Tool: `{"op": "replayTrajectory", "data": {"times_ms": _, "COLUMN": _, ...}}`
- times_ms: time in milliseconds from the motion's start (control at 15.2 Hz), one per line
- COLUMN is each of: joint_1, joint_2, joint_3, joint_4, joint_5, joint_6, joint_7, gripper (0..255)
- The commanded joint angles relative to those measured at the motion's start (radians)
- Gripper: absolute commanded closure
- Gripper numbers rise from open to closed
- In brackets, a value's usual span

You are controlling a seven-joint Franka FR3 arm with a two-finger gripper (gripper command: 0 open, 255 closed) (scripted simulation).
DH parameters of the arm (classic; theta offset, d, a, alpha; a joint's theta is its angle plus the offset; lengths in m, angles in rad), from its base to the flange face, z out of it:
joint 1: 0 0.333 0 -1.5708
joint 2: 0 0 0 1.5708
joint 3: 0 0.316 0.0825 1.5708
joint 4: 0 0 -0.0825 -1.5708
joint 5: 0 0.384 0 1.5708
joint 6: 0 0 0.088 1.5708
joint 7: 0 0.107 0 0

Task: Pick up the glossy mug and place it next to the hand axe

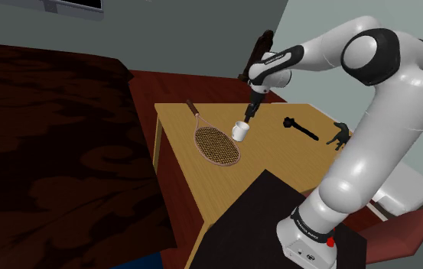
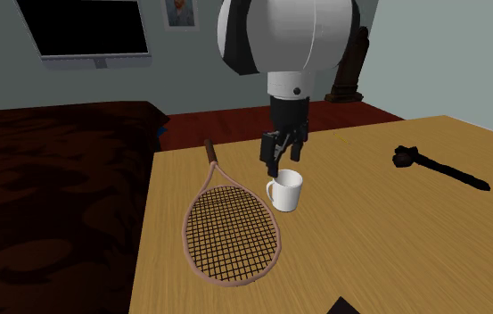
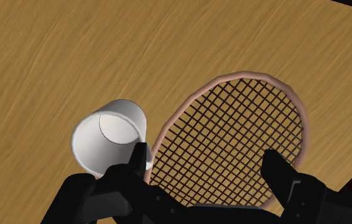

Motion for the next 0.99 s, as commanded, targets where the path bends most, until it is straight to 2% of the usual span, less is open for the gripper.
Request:
{"op": "replayTrajectory", "data": {"times_ms": 0, "joint_1": -0.022, "joint_2": 0.075, "joint_3": -0.004, "joint_4": 0.057, "joint_5": 0.034, "joint_6": 0.013, "joint_7": -0.045, "gripper": 0}}
{"op": "replayTrajectory", "data": {"times_ms": 396, "joint_1": -0.108, "joint_2": 0.307, "joint_3": 0.011, "joint_4": 0.273, "joint_5": 0.123, "joint_6": 0.015, "joint_7": -0.152, "gripper": 0}}
{"op": "replayTrajectory", "data": {"times_ms": 726, "joint_1": -0.190, "joint_2": 0.506, "joint_3": 0.036, "joint_4": 0.499, "joint_5": 0.173, "joint_6": -0.019, "joint_7": -0.208, "gripper": 0}}
{"op": "replayTrajectory", "data": {"times_ms": 924, "joint_1": -0.193, "joint_2": 0.524, "joint_3": 0.041, "joint_4": 0.498, "joint_5": 0.178, "joint_6": 0.000, "joint_7": -0.211, "gripper": 0}}
